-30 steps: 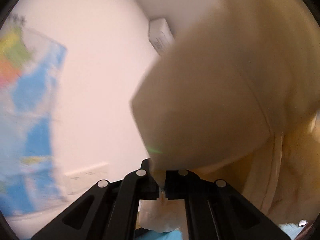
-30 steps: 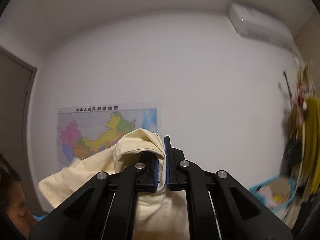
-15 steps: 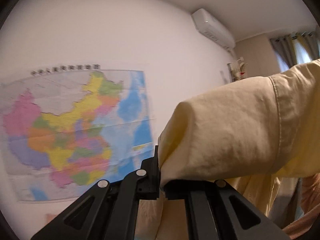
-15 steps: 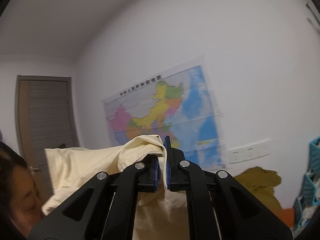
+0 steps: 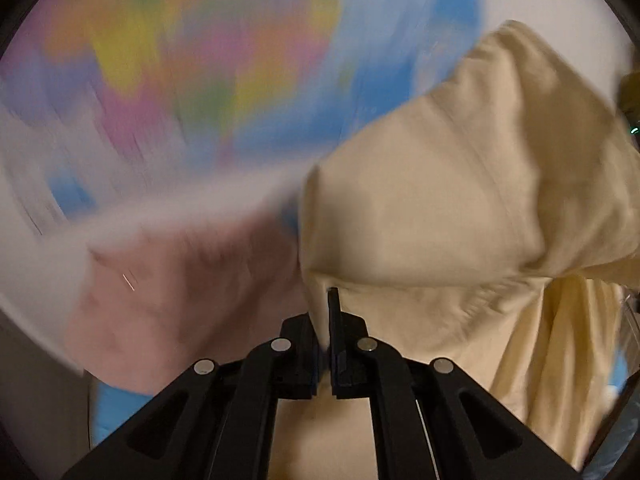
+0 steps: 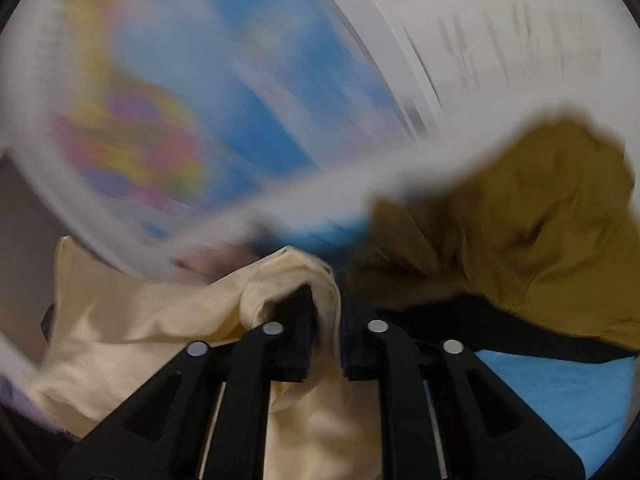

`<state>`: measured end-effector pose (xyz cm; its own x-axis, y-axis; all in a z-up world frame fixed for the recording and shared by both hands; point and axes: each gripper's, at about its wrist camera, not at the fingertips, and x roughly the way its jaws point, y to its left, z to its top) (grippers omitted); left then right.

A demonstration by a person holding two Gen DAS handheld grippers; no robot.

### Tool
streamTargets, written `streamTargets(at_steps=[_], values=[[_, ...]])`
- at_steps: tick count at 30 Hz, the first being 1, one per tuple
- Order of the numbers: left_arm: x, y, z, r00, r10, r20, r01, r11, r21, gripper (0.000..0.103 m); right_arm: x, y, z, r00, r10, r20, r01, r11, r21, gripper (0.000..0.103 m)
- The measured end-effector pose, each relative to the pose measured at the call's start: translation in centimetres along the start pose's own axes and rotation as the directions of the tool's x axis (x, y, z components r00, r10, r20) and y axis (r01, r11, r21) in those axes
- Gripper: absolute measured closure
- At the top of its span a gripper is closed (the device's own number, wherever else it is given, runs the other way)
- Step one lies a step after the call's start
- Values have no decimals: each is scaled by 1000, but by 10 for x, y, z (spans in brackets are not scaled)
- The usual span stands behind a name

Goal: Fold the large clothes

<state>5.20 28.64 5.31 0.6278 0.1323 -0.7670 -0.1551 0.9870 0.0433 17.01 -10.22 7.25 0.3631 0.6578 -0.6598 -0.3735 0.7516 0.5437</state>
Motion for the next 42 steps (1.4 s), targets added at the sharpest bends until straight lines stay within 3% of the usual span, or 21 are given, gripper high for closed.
streamTargets(at_steps=[1, 3, 4, 6, 8, 13, 14, 16, 17, 18, 20, 22, 24, 27, 31, 32, 34, 35, 38, 39, 42], values=[[19, 3, -5, 999, 2, -45, -3, 1000, -25, 100, 26, -17, -1, 999, -44, -25, 45, 998, 50, 83], [68, 13, -5, 989, -56, -140, 46, 996, -74, 97, 50, -37, -2, 991, -120, -64, 126, 987, 97, 54], [74, 17, -4, 987, -59, -146, 47, 995, -86, 93, 49, -42, -4, 988, -144, -53, 148, 985, 92, 49], [73, 26, 2, 985, -119, -121, 106, 989, -104, 78, 32, -36, -9, 987, -158, -13, 158, 987, 19, 33], [58, 31, 8, 981, -176, -82, 171, 983, -69, 49, 6, -22, -23, 984, -173, 39, 176, 981, -78, 15], [31, 19, 13, 964, -264, -29, 266, 961, 75, 40, -20, 33, -102, 991, -122, -61, 95, 936, -338, 14], [32, 12, 10, 960, -275, -42, 278, 957, 83, 40, -11, 41, -116, 985, -138, -103, 90, 924, -371, 16], [33, 0, 6, 960, -273, -57, 278, 955, 107, 40, 13, 45, -142, 961, -206, -185, 120, 911, -395, 35], [37, -5, 7, 962, -266, -60, 272, 955, 120, 40, 19, 43, -149, 952, -216, -218, 119, 915, -387, 72], [39, -8, 8, 963, -264, -62, 269, 956, 115, 40, 22, 42, -151, 947, -221, -235, 118, 916, -384, 85], [36, -9, 10, 953, -296, -63, 301, 949, 90, 40, 7, 41, -141, 959, -187, -212, 99, 925, -366, 97], [31, 0, 12, 954, -296, -39, 298, 951, 87, 40, -28, 43, -115, 977, -158, -145, 98, 930, -354, 98], [23, 8, 11, 958, -288, -8, 288, 954, 82, 40, -71, 46, -72, 971, -240, -14, 215, 891, -399, 98], [14, 27, 12, 963, -268, 28, 266, 962, 53, 36, -93, 19, -29, 933, -360, 25, 336, 841, -423, 98], [15, 65, -1, 973, -230, 30, 231, 973, -18, 32, -54, -50, -11, 858, -508, -79, 449, 816, -365, 94], [17, 74, -6, 975, -220, 17, 221, 975, -32, 32, -32, -77, -15, 821, -557, -125, 491, 801, -343, 87], [20, 91, -21, 979, -202, -12, 201, 978, -52, 32, -12, -106, -26, 796, -573, -196, 510, 808, -294, 76], [21, 103, -33, 976, -218, -29, 215, 974, -66, 31, -3, -115, -34, 773, -598, -211, 535, 794, -289, 63], [13, 123, -59, 965, -257, -42, 252, 963, -98, 28, -14, -106, -42, 727, -679, -106, 630, 720, -289, 25], [9, 128, -67, 958, -282, -41, 277, 955, -107, 26, -26, -91, -41, 713, -700, -25, 664, 686, -297, 19], [-8, 136, -89, 942, -333, -38, 328, 940, -99, 26, -45, -32, -44, 732, -662, 162, 668, 648, -366, 11]])
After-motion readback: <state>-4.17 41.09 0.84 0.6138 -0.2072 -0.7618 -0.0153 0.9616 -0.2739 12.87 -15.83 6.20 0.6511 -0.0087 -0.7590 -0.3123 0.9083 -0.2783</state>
